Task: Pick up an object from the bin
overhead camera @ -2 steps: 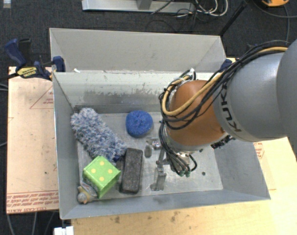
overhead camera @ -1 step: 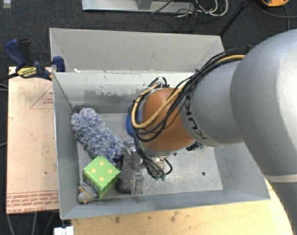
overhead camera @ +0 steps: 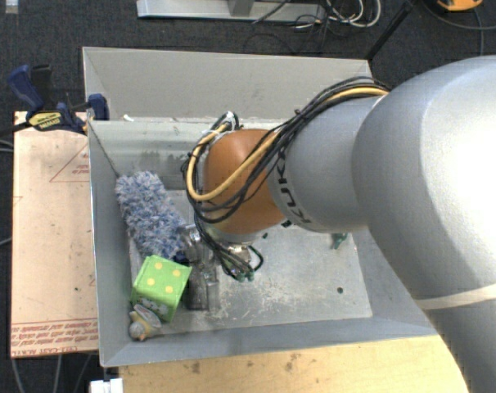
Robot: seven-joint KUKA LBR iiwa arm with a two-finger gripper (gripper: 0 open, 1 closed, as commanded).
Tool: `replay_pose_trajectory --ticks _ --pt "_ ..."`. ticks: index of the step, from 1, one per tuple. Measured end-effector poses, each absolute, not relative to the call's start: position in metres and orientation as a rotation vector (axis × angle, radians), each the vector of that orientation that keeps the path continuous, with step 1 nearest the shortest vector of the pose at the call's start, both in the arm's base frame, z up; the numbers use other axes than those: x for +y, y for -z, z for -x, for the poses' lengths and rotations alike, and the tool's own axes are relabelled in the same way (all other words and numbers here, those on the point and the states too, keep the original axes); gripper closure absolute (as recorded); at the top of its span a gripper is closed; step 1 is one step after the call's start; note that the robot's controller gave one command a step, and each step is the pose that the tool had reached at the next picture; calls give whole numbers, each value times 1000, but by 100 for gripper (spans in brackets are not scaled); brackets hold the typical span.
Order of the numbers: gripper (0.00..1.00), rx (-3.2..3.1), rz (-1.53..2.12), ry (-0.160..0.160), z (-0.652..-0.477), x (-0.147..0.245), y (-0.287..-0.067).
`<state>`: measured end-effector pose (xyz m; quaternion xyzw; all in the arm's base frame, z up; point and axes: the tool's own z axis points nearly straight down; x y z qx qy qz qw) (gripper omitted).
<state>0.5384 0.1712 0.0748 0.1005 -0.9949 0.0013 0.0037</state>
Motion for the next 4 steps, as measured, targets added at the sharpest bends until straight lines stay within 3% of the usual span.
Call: replay_pose_trajectory --ticks 1,2,3,4 --pt "100 -3163 -27 -18 -502 218 -84" --pt "100 -3163 -26 -18 -502 218 -84" --pt "100 -3138 -82 -3 -511 216 -123" --pt "100 -3140 -140 1 -509 213 -206"
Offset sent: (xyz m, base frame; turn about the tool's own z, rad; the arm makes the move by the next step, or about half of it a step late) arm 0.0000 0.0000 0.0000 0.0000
